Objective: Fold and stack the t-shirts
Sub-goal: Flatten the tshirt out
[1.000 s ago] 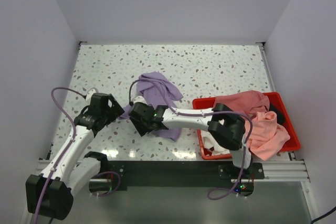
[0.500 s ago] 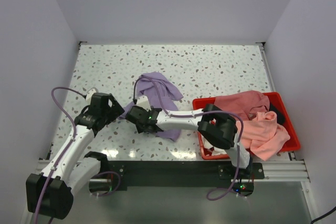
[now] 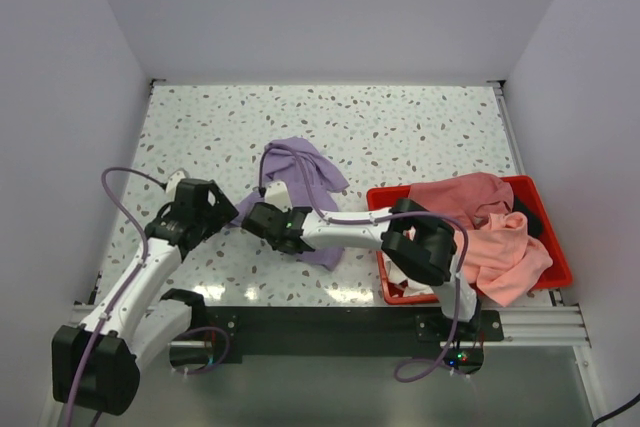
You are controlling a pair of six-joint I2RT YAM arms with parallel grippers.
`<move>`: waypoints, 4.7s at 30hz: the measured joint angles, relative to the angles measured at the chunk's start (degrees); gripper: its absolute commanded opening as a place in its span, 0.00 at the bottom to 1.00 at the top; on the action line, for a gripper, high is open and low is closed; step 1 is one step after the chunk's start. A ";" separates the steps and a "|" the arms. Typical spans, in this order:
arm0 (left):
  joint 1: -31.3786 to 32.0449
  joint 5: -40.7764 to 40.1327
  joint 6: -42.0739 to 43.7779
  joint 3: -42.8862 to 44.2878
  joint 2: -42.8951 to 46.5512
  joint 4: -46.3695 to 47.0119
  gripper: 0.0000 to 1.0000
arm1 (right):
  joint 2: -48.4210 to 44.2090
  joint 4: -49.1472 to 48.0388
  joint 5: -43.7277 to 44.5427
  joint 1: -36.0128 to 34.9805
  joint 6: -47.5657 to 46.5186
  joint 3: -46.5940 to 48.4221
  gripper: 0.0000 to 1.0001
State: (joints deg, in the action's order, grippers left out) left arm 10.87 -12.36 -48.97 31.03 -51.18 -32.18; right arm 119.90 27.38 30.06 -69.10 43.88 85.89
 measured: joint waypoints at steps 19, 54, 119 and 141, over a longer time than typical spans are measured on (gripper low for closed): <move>0.00 5.49 0.02 -2.05 -16.44 14.16 0.74 | -10.45 -1.70 -7.04 -0.02 -5.55 -10.45 0.31; -0.02 -8.44 0.94 7.19 -4.39 11.56 0.00 | -33.88 1.22 10.27 10.97 -14.19 -16.44 0.00; -17.59 -1.88 13.38 50.25 -11.43 20.98 0.00 | -49.18 -25.42 -5.53 35.63 -35.08 -2.84 0.00; -17.59 -8.44 0.74 23.41 -12.85 -0.57 1.00 | -43.28 5.81 -18.14 35.63 -19.17 -18.93 0.99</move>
State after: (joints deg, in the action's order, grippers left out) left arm -6.72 -20.80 -48.23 54.43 -64.03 -32.75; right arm 76.62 33.19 11.92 -33.47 24.71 66.96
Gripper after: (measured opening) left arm 0.997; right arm 0.987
